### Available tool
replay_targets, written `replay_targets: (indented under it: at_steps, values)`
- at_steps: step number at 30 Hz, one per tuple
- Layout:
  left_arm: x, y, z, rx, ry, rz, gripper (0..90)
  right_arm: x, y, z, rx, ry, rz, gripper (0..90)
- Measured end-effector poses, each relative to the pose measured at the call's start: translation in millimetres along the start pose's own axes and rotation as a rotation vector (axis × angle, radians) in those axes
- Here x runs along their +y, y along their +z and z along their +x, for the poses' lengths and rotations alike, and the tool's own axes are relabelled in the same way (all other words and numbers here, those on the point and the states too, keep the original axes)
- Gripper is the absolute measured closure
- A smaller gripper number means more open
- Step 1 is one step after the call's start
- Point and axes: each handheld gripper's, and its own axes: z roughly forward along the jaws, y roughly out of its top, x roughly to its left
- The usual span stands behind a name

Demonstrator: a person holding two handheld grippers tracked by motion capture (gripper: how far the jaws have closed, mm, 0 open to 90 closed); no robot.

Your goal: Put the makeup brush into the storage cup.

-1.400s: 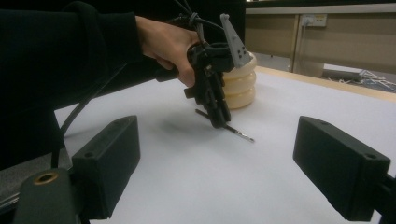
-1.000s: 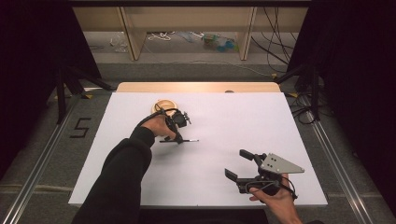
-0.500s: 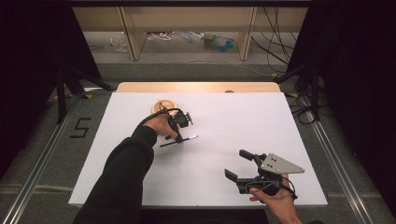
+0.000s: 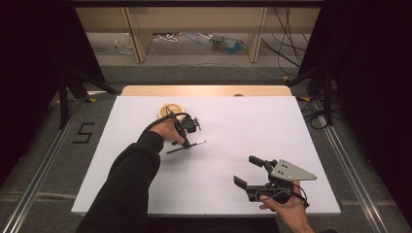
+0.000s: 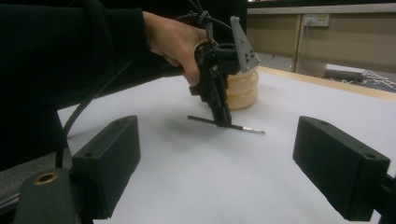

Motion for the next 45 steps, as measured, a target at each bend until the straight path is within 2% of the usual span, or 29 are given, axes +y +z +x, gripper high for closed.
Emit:
replay_targets:
  at_steps: [12,19,27,28,38,39,41,42,45]
  values:
    - [-4.9,-1.8,0.9,-0.012,-0.015,-0.028,85.4,-0.4,1.2,0.0,0.018,0.016,-0.003,16.0]
    - [-5.9,-11.0,0.7,-0.008,-0.032,-0.086,85.3,-0.4,1.3,-0.3,0.018,0.014,-0.001,16.0]
    - [-6.1,-24.3,-2.9,-0.007,-0.079,-0.187,85.3,-0.5,1.4,-0.4,0.016,0.015,-0.002,16.0]
    - [-5.9,-24.5,-5.4,-0.014,-0.112,-0.217,85.4,-0.7,1.9,-0.6,0.019,0.014,-0.01,16.0]
    - [-9.7,-44.9,-13.8,0.002,-0.144,-0.317,85.3,-0.6,1.5,-0.6,0.014,0.012,-0.003,16.0]
    - [-10.4,-46.5,-14.8,0.01,-0.144,-0.332,85.3,-0.4,2.0,-2.4,0.005,-0.017,-0.017,16.0]
    - [-12.5,-49.7,-19.1,0.024,-0.16,-0.365,85.3,-0.5,2.1,-2.0,0.007,-0.01,-0.017,16.0]
    - [-13.5,-50.5,-21.4,0.023,-0.172,-0.388,85.4,-0.7,1.8,-0.5,0.015,0.016,-0.007,16.0]
    - [-17.5,-55.7,-24.2,0.038,-0.168,-0.411,85.3,-0.6,1.4,-0.7,0.013,0.013,-0.001,16.0]
